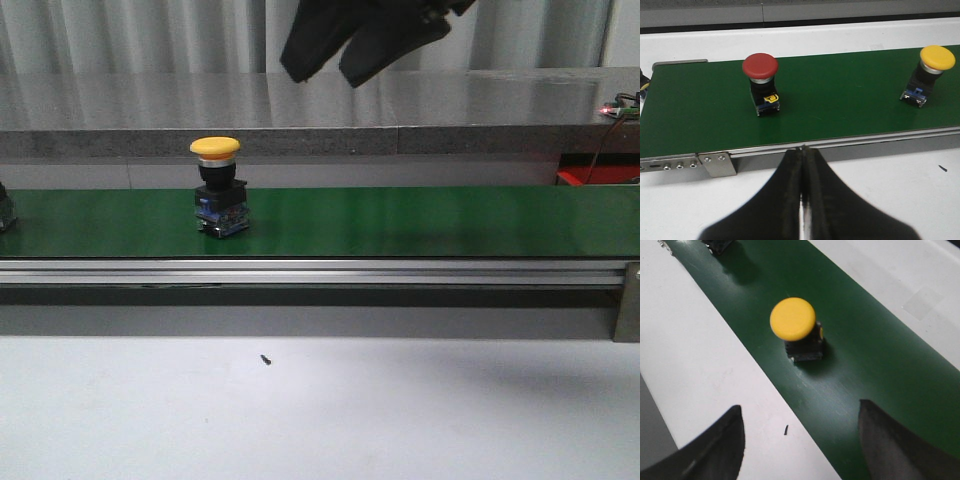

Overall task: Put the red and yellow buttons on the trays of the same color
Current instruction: 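Move the right gripper above the yellow button riding the belt, then lower the right gripper, close on the yellow button and lift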

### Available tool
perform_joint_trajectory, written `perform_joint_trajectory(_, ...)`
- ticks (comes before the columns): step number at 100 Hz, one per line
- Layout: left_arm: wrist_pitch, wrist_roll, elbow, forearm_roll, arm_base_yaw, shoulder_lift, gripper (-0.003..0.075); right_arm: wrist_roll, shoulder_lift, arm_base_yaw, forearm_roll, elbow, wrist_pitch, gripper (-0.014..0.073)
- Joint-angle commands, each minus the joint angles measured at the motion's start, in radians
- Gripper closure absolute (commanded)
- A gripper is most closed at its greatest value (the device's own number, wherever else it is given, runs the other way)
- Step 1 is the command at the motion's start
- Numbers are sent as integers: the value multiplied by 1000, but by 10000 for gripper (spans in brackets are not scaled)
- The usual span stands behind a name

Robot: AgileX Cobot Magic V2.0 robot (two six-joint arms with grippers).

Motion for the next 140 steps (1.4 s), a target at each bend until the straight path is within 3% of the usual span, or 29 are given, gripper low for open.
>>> perform_joint_trajectory(1, -63, 2, -27, -31, -10, -4, 740, 1, 9, 25, 6, -84, -7, 99)
perform_joint_trajectory(26, -63, 2, -27, -31, -10, -4, 740, 1, 137, 52, 3, -191, -25, 101)
perform_joint_trajectory(81, -84, 2, -27, -31, -10, -4, 740, 1, 234, 52, -2, -201, -111, 134)
perform_joint_trajectory(88, -84, 2, -27, -31, -10, -4, 740, 1, 234, 52, -2, -201, -112, 191)
perform_joint_trajectory(101, -84, 2, -27, -31, -10, -4, 740, 1, 234, 52, -2, -201, -104, 401)
perform_joint_trajectory(108, -84, 2, -27, -31, -10, -4, 740, 1, 232, 52, -2, -201, -102, 468)
perform_joint_trajectory(140, -78, 2, -27, -31, -10, -4, 740, 10, 139, 19, -2, -144, -114, 475)
